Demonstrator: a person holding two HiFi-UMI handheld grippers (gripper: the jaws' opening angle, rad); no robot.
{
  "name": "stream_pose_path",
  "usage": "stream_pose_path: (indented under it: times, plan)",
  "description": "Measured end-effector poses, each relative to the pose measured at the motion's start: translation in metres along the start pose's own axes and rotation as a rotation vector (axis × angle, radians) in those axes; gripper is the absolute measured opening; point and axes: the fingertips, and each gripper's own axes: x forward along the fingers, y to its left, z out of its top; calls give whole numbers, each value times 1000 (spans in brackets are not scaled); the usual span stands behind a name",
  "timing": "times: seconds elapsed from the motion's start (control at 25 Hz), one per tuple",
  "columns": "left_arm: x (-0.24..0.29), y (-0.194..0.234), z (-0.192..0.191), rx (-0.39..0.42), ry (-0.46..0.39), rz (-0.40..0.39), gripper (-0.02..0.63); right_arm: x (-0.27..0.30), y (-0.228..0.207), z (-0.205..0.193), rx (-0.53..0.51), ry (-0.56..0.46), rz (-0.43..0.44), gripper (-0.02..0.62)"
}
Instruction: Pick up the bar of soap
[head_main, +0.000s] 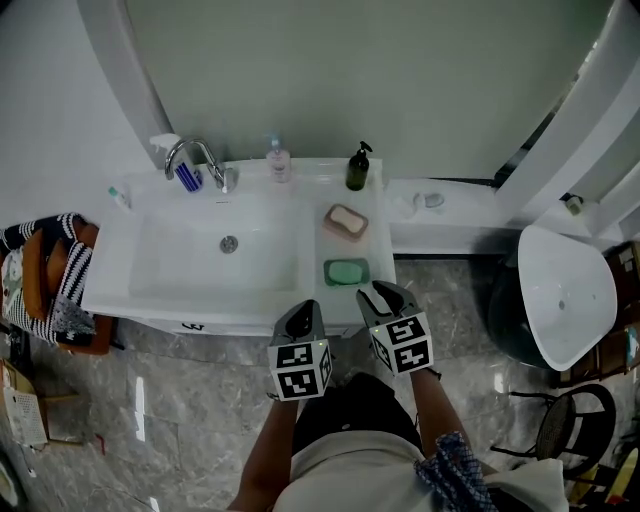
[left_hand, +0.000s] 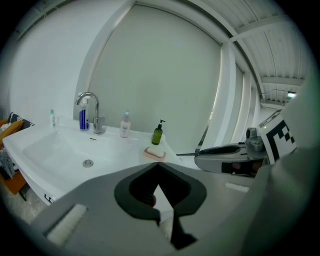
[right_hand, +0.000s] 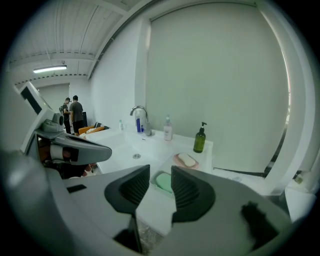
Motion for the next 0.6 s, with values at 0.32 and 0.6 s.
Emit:
stream_pose_path:
  times: [0.32,0.6]
  plan:
    - [18,4,6,20,8,-18,7,14,-17,8,-4,-17,-23,132]
    - [40,6,12,28,14,-17,6,37,-38,12,-34,5,-15,132]
